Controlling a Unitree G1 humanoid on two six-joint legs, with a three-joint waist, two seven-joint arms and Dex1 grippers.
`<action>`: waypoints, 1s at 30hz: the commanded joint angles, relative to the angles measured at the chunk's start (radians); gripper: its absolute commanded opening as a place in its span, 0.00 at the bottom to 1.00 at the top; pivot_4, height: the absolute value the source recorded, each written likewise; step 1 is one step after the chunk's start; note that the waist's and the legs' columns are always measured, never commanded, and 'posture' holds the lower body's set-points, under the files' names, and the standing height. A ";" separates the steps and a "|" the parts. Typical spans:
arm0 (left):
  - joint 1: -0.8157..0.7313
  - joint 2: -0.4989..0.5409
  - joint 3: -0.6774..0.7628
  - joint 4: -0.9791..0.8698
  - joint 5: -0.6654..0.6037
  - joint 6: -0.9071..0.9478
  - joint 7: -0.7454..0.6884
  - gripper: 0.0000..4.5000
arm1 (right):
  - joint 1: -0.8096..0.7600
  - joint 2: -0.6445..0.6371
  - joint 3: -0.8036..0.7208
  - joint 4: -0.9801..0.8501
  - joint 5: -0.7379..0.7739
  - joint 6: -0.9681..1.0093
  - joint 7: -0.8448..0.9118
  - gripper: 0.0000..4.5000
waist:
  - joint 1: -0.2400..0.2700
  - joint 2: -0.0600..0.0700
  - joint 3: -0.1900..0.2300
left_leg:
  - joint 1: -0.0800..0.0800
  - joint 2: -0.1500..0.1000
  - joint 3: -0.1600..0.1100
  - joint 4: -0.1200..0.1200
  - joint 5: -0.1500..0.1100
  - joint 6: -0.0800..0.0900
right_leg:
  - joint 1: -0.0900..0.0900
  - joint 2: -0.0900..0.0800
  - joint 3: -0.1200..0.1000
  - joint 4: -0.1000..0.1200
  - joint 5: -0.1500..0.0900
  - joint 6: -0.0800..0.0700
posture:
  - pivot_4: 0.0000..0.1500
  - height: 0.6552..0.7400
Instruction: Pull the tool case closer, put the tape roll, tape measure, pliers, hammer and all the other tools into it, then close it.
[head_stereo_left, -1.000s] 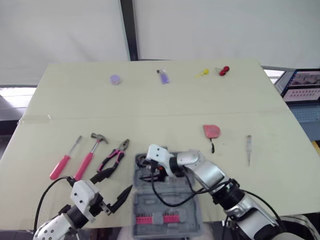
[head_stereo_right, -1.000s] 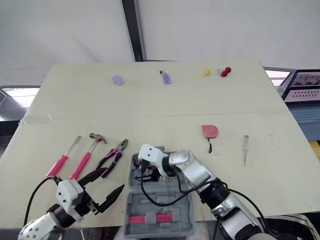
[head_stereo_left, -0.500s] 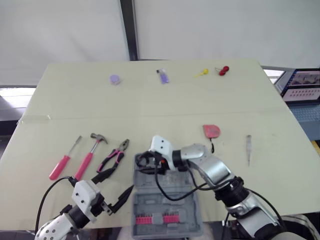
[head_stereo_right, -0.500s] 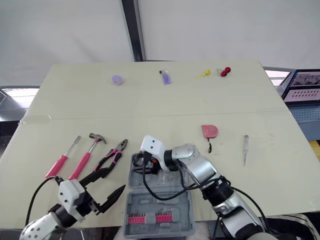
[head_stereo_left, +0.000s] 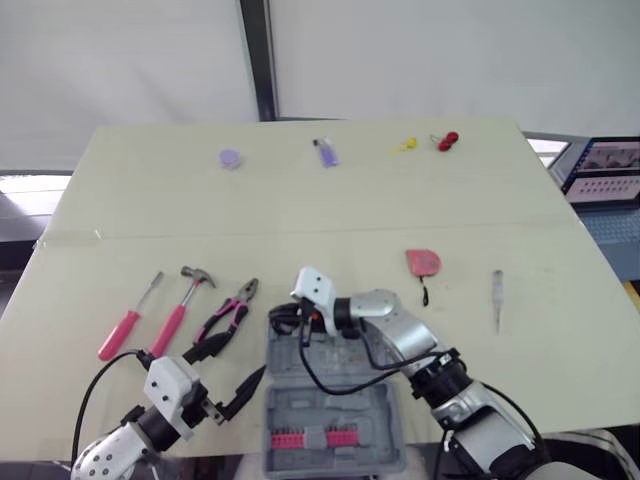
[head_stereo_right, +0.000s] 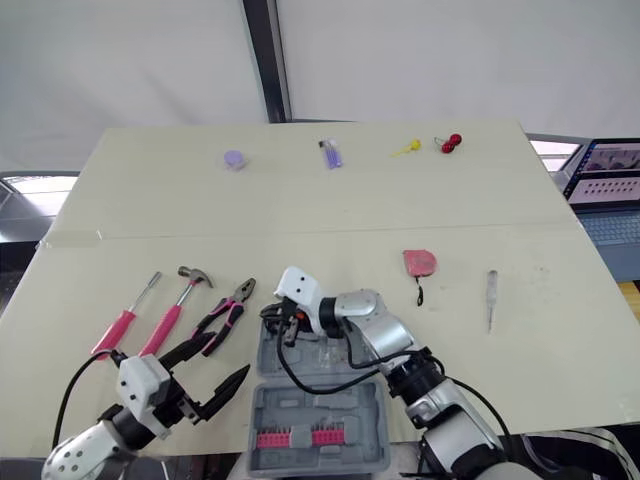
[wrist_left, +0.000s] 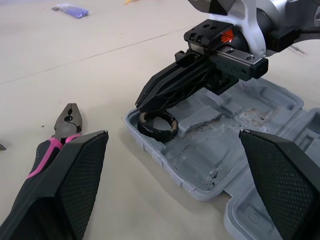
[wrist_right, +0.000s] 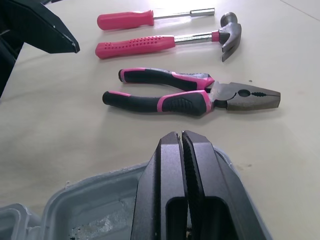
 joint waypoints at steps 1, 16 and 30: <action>0.001 0.007 0.006 -0.016 -0.001 -0.016 0.003 1.00 | -0.002 0.018 -0.020 0.001 0.004 -0.032 0.001 0.04 | 0.000 0.000 0.000 | 0.000 0.000 0.000 0.000 0.000 0.000 | 0.000 0.000 0.000 0.000 0.000 0.000 | 1.00 1.00; -0.015 0.010 0.000 -0.009 0.006 -0.009 0.004 1.00 | 0.005 0.018 -0.039 -0.030 0.030 -0.017 0.017 0.22 | 0.000 0.000 0.000 | 0.000 0.000 0.000 0.000 0.000 0.000 | 0.000 0.000 0.000 0.000 0.000 0.000 | 1.00 1.00; -0.020 0.008 -0.011 -0.012 0.015 -0.003 0.008 1.00 | -0.003 0.029 -0.018 0.048 -0.017 -0.065 0.018 0.22 | 0.000 0.000 0.000 | 0.000 0.000 0.000 0.000 0.000 0.000 | 0.000 0.000 0.000 0.000 0.000 0.000 | 1.00 1.00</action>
